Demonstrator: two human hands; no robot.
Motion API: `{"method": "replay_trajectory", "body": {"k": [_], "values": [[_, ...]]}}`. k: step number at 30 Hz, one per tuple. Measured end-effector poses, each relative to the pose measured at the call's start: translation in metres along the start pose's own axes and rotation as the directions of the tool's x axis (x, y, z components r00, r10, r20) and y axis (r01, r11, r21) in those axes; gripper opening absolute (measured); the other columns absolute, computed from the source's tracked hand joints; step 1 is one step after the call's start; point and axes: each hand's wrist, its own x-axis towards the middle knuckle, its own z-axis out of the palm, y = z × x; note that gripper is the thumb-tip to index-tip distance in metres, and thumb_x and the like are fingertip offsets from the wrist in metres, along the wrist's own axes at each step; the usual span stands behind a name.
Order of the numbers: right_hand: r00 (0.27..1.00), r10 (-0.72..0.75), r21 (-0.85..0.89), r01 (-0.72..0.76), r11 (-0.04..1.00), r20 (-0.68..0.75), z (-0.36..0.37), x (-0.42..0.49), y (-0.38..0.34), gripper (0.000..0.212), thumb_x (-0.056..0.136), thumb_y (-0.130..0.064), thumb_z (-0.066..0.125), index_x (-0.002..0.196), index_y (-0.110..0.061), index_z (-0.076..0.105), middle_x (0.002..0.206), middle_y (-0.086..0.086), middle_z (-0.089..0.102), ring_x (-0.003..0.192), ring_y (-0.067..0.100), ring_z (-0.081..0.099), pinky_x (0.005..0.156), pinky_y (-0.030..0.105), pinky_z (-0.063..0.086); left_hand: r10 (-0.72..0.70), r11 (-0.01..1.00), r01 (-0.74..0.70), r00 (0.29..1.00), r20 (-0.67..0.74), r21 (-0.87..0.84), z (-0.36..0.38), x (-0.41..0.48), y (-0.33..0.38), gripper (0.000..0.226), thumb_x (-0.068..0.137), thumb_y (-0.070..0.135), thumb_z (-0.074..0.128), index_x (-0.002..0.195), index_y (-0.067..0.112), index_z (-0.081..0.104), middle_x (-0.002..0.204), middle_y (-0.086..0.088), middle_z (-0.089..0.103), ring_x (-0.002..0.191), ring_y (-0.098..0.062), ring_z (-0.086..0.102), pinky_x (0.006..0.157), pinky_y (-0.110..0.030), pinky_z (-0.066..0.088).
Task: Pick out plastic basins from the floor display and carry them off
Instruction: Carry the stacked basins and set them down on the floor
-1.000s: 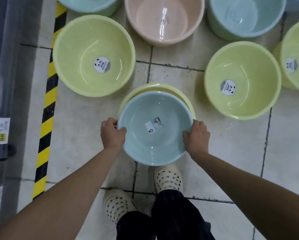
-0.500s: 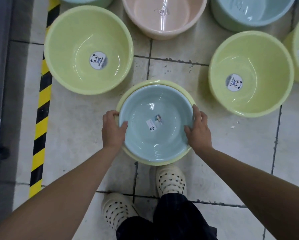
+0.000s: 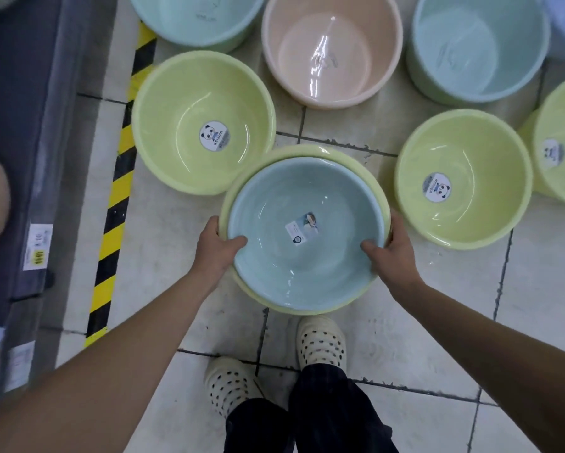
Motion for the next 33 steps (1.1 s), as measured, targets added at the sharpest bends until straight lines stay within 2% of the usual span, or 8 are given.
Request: {"method": "replay_trajectory", "body": {"k": [5, 8, 10, 15, 18, 22, 26, 33], "values": [[0.995, -0.044, 0.022, 0.042, 0.999, 0.093, -0.010, -0.033, -0.099, 0.067, 0.072, -0.008, 0.064, 0.113, -0.057, 0.046, 0.104, -0.027, 0.062, 0.097, -0.004, 0.060, 0.083, 0.032, 0.053, -0.071, 0.997, 0.069, 0.995, -0.073, -0.021, -0.058, -0.061, 0.062, 0.035, 0.080, 0.006, 0.072, 0.106, 0.020, 0.054, 0.098, 0.002, 0.063, 0.087, -0.017, 0.063, 0.075, -0.035, 0.055], [0.989, -0.040, -0.008, 0.042, 0.999, 0.139, -0.011, -0.056, -0.155, 0.065, 0.078, 0.001, 0.066, 0.123, -0.041, 0.046, 0.107, -0.013, 0.061, 0.099, 0.013, 0.061, 0.086, 0.041, 0.054, -0.076, 0.996, 0.069, 0.985, -0.153, -0.049, -0.095, -0.096, 0.098, 0.033, 0.080, 0.005, 0.071, 0.101, 0.023, 0.055, 0.094, 0.004, 0.064, 0.085, -0.016, 0.064, 0.068, -0.031, 0.052], [0.988, -0.033, -0.046, 0.040, 0.998, 0.150, -0.008, -0.068, -0.188, 0.065, 0.079, -0.001, 0.066, 0.131, -0.033, 0.044, 0.106, -0.008, 0.060, 0.099, 0.020, 0.061, 0.082, 0.038, 0.052, -0.073, 0.996, 0.062, 0.977, -0.198, -0.061, -0.117, -0.109, 0.119, 0.032, 0.080, 0.004, 0.070, 0.096, 0.028, 0.055, 0.093, 0.005, 0.065, 0.084, -0.016, 0.065, 0.068, -0.031, 0.052], [0.987, 0.015, -0.099, 0.001, 0.995, 0.160, 0.010, -0.066, -0.254, 0.064, 0.080, -0.010, 0.064, 0.134, -0.034, 0.041, 0.109, -0.003, 0.061, 0.099, 0.023, 0.061, 0.087, 0.044, 0.054, -0.043, 0.999, 0.035, 0.968, -0.249, -0.036, -0.156, -0.104, 0.168, 0.031, 0.080, 0.004, 0.069, 0.104, 0.020, 0.055, 0.087, 0.010, 0.062, 0.076, -0.008, 0.060, 0.060, -0.025, 0.046], [0.987, 0.058, -0.122, -0.040, 0.992, 0.150, 0.024, -0.050, -0.281, 0.064, 0.080, -0.010, 0.063, 0.136, -0.032, 0.040, 0.106, -0.004, 0.061, 0.097, 0.023, 0.061, 0.084, 0.041, 0.054, -0.061, 0.998, 0.062, 0.972, -0.226, -0.001, -0.176, -0.076, 0.193, 0.034, 0.077, 0.008, 0.071, 0.104, 0.019, 0.055, 0.089, 0.004, 0.063, 0.079, -0.019, 0.062, 0.062, -0.027, 0.047], [0.986, 0.112, -0.120, -0.097, 0.988, 0.121, 0.047, -0.021, -0.300, 0.065, 0.082, -0.008, 0.061, 0.139, -0.032, 0.039, 0.101, -0.004, 0.059, 0.097, 0.026, 0.061, 0.085, 0.043, 0.055, -0.062, 0.996, 0.072, 0.982, -0.179, 0.054, -0.190, -0.024, 0.212, 0.039, 0.063, 0.024, 0.070, 0.099, 0.026, 0.056, 0.093, 0.000, 0.068, 0.088, -0.027, 0.067, 0.078, -0.042, 0.058], [0.987, 0.132, -0.113, -0.121, 0.986, 0.096, 0.075, 0.017, -0.298, 0.067, 0.085, -0.008, 0.059, 0.144, -0.027, 0.034, 0.102, -0.003, 0.056, 0.096, 0.025, 0.058, 0.086, 0.043, 0.054, -0.040, 0.998, 0.048, 0.987, -0.158, 0.049, -0.192, 0.027, 0.216, 0.030, 0.064, 0.020, 0.071, 0.086, 0.034, 0.056, 0.089, 0.005, 0.067, 0.087, -0.027, 0.068, 0.077, -0.043, 0.059], [0.989, 0.108, -0.062, -0.102, 0.993, 0.097, 0.135, 0.088, -0.263, 0.069, 0.084, -0.006, 0.058, 0.145, -0.027, 0.034, 0.113, -0.002, 0.054, 0.104, 0.023, 0.054, 0.092, 0.042, 0.050, -0.019, 0.996, 0.037, 0.977, -0.212, 0.081, -0.180, 0.114, 0.196, 0.041, 0.075, 0.012, 0.071, 0.112, 0.025, 0.061, 0.095, 0.003, 0.067, 0.089, -0.023, 0.066, 0.071, -0.031, 0.055]]}}
